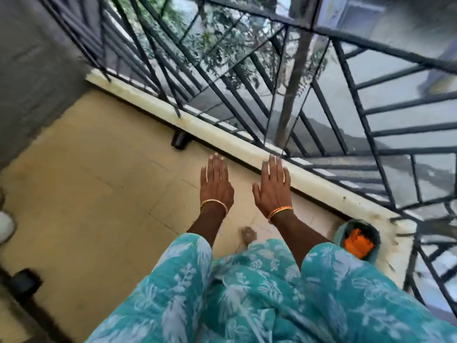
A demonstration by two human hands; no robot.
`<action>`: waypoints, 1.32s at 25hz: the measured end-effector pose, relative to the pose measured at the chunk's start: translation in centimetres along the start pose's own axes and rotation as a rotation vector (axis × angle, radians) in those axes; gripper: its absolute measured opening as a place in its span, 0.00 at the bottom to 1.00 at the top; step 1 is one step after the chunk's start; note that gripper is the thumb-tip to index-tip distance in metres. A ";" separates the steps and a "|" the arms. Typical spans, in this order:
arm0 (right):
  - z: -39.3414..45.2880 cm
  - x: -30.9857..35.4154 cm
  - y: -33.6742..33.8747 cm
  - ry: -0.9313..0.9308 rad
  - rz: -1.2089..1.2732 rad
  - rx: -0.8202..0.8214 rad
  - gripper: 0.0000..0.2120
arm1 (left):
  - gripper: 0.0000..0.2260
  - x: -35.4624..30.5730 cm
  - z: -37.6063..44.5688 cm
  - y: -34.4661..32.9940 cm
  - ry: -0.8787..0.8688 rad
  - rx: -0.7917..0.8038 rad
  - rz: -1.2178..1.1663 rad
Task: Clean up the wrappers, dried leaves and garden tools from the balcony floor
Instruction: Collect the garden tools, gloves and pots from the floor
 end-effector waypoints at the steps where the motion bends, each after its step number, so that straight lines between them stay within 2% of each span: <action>1: 1.4 0.8 0.0 0.027 0.003 0.010 0.31 | 0.31 0.5 0.9 0.5 0.015 -0.006 -0.015; 5: 9.0 3.1 1.5 0.081 0.043 -0.011 0.31 | 0.31 2.6 5.4 2.5 0.048 -0.048 0.018; 10: 17.4 6.5 2.9 0.200 -0.001 -0.023 0.30 | 0.31 7.7 10.4 3.8 0.229 -0.067 -0.059; 12: 20.1 8.1 2.3 0.237 -0.010 0.002 0.31 | 0.31 9.8 12.6 3.8 0.285 -0.075 -0.095; 18: 26.1 13.2 -2.9 0.258 -0.012 0.070 0.31 | 0.31 16.8 19.0 1.0 0.313 -0.077 -0.217; 23: 32.0 19.5 -9.5 0.132 0.063 0.093 0.28 | 0.31 26.6 24.6 -5.2 0.329 0.031 -0.285; 27: 35.7 24.8 -14.3 0.002 0.126 0.106 0.25 | 0.31 34.9 27.8 -10.0 0.296 0.148 -0.247; 30: 38.3 26.9 -16.9 -0.134 0.192 0.147 0.25 | 0.34 38.9 30.5 -12.7 0.248 0.243 -0.307; 33: 42.7 28.7 -19.9 -0.231 0.232 0.159 0.21 | 0.36 41.9 35.3 -15.3 0.192 0.333 -0.377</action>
Point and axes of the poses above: each hand's wrist, its own z-axis towards the middle knuckle, its own y-axis out of the back of the hand, x = y × z, the point moved 4 cm from there along z, towards the middle knuckle, and after that the axes turned 15 degrees about z, right-handed, at the moved point
